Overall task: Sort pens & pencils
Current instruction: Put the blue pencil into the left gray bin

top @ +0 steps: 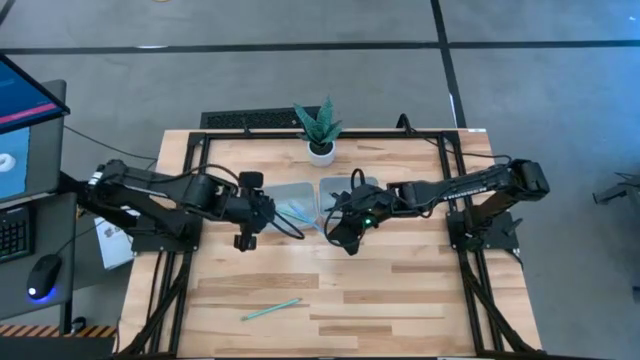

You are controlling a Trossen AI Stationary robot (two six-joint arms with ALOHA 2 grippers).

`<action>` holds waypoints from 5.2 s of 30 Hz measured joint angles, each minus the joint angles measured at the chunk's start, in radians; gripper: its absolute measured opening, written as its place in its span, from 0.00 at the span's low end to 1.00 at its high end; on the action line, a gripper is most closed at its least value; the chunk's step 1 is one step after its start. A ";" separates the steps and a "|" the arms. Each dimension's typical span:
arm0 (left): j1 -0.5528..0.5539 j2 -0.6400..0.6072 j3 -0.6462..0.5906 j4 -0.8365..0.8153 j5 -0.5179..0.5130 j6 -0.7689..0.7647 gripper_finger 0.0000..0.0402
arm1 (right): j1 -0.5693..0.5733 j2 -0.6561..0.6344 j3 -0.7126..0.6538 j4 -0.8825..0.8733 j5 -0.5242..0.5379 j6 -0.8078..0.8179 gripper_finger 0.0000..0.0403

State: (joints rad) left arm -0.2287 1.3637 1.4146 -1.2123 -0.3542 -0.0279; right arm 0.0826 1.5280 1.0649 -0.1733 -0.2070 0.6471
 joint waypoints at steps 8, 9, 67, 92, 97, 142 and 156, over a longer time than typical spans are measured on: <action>0.000 0.032 0.038 0.004 -0.013 0.062 0.42 | -0.007 0.000 0.000 -0.011 0.000 0.011 0.12; 0.000 0.031 0.038 0.026 -0.018 0.075 0.42 | -0.010 0.000 0.000 -0.013 0.000 0.015 0.12; -0.017 0.239 0.213 0.069 -0.195 0.346 0.69 | -0.022 -0.001 0.000 -0.053 0.001 0.190 0.12; 0.005 0.307 0.220 0.108 -0.149 0.487 0.69 | 0.023 -0.001 0.001 0.085 -0.040 0.165 0.12; 0.004 0.308 0.226 0.107 -0.149 0.472 0.69 | 0.022 -0.001 0.001 0.077 -0.040 0.165 0.12; 0.003 0.308 0.225 0.068 -0.118 0.538 0.04 | 0.022 -0.002 0.001 0.077 -0.039 0.153 0.12; 0.003 0.308 0.225 0.050 -0.121 0.516 0.04 | 0.019 -0.001 0.000 0.084 -0.029 0.139 0.14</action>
State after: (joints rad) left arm -0.2253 1.6714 1.6394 -1.1622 -0.4756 0.4881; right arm 0.1013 1.5269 1.0645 -0.0891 -0.2363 0.7860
